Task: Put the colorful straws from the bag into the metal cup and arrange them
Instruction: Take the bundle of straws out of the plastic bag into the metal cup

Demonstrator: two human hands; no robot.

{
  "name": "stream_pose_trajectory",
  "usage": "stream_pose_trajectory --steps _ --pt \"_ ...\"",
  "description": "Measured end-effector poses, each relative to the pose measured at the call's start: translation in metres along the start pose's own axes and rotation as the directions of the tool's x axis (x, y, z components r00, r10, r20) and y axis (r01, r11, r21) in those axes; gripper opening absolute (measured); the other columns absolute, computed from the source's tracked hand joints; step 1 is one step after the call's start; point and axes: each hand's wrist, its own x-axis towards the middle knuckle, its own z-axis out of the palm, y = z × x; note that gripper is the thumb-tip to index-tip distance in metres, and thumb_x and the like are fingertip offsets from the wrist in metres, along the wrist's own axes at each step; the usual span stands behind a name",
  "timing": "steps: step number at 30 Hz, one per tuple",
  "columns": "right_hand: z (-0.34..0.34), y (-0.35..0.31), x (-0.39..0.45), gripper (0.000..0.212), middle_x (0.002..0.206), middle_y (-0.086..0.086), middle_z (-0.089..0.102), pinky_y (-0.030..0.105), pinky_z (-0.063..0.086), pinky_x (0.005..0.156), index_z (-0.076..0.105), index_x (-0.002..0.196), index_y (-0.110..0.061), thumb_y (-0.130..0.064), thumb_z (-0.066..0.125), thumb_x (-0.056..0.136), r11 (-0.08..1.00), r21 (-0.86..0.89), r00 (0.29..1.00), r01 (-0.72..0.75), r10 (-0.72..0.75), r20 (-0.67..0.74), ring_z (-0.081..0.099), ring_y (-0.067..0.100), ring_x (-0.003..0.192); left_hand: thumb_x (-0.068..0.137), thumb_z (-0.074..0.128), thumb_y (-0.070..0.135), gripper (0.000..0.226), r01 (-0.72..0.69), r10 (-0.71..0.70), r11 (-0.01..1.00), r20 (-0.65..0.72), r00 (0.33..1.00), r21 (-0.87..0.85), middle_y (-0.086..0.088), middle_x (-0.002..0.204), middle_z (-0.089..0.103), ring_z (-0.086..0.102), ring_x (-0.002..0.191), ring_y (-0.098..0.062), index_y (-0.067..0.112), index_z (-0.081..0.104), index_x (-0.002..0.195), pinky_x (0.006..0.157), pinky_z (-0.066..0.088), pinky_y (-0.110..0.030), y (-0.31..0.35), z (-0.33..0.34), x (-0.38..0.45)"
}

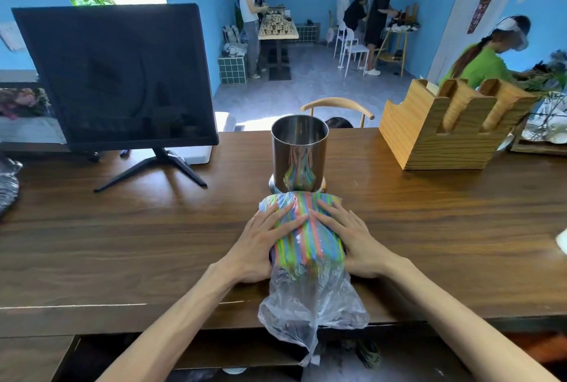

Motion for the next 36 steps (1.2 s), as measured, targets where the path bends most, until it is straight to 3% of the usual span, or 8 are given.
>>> stream_pose_trajectory --steps 9,14,16,21,27,30,33,36 --pt "-0.009 -0.020 0.011 0.089 0.164 -0.020 0.027 0.048 0.015 0.128 0.031 0.155 -0.044 -0.051 0.081 0.082 0.919 0.382 0.991 0.097 -0.053 -0.123 0.018 0.008 0.156 0.081 0.072 0.055 0.082 0.018 -0.063 0.941 -0.124 0.990 -0.339 0.017 0.167 0.022 0.005 0.158 -0.009 0.049 0.032 0.152 0.128 0.001 -0.045 0.012 -0.015 0.004" --pt "-0.014 -0.030 0.031 0.063 0.149 -0.007 0.046 0.035 0.030 0.123 0.043 0.147 -0.021 -0.017 0.076 0.093 0.846 0.532 0.993 -0.024 0.080 -0.082 0.041 0.003 0.140 0.080 0.088 0.016 0.089 -0.021 -0.114 0.756 -0.163 0.980 -0.655 0.008 0.152 0.051 0.047 0.142 -0.013 0.030 0.042 0.155 0.117 0.040 -0.052 0.019 -0.024 0.011" --pt "-0.019 -0.032 0.025 0.084 0.161 -0.011 0.034 0.029 0.028 0.123 0.028 0.158 -0.030 -0.023 0.079 0.092 0.874 0.483 0.998 0.050 -0.032 -0.045 0.032 0.008 0.150 0.082 0.086 0.016 0.086 -0.041 -0.085 0.780 -0.172 0.981 -0.624 0.009 0.152 0.051 0.048 0.141 -0.012 0.028 0.042 0.155 0.117 0.041 -0.048 0.020 -0.025 0.011" --pt "-0.012 -0.024 0.011 0.095 0.171 -0.012 0.008 0.046 0.017 0.127 0.012 0.162 -0.030 -0.032 0.077 0.093 0.971 0.220 0.992 0.096 -0.112 0.060 0.007 0.012 0.158 0.084 0.086 0.029 0.088 -0.010 -0.004 0.912 -0.032 0.999 -0.410 0.006 0.166 0.031 0.022 0.155 -0.009 0.030 0.037 0.157 0.126 0.024 -0.044 0.015 -0.019 0.002" --pt "-0.017 -0.016 0.007 0.103 0.165 -0.031 -0.014 0.048 0.001 0.129 -0.007 0.158 -0.051 -0.062 0.068 0.089 1.000 -0.027 0.980 0.016 -0.010 0.201 -0.019 0.008 0.155 0.092 0.067 0.056 0.097 -0.013 -0.004 0.998 0.297 0.955 0.055 0.011 0.170 -0.013 -0.018 0.157 -0.018 0.055 -0.006 0.155 0.129 -0.002 -0.044 0.001 -0.021 -0.004" --pt "-0.017 -0.018 0.009 0.106 0.163 -0.032 -0.021 0.045 -0.005 0.128 -0.014 0.155 -0.054 -0.065 0.067 0.088 0.998 -0.059 0.973 0.019 -0.005 0.232 -0.024 0.007 0.154 0.093 0.067 0.047 0.107 -0.033 -0.039 0.987 0.438 0.898 0.155 0.012 0.165 -0.029 -0.029 0.153 -0.019 0.061 -0.026 0.144 0.127 -0.009 -0.044 -0.003 -0.028 0.000" --pt "-0.018 -0.016 0.012 0.107 0.161 -0.032 -0.026 0.044 -0.005 0.128 -0.017 0.155 -0.052 -0.066 0.066 0.088 0.997 -0.074 0.970 0.014 0.004 0.242 -0.027 0.007 0.153 0.096 0.063 0.023 0.109 -0.042 -0.046 0.978 0.405 0.913 0.206 0.014 0.164 -0.031 -0.032 0.151 -0.016 0.061 -0.027 0.144 0.127 -0.008 -0.046 -0.001 -0.028 0.003" --pt "-0.015 -0.014 0.013 0.109 0.161 -0.035 -0.024 0.046 -0.002 0.128 -0.018 0.154 -0.055 -0.064 0.068 0.087 0.998 -0.056 0.978 0.009 0.003 0.211 -0.024 0.004 0.153 0.093 0.069 0.036 0.111 -0.092 0.036 0.983 0.329 0.944 0.157 0.015 0.166 -0.029 -0.029 0.153 -0.015 0.062 -0.026 0.146 0.127 -0.010 -0.042 0.004 -0.021 0.010"
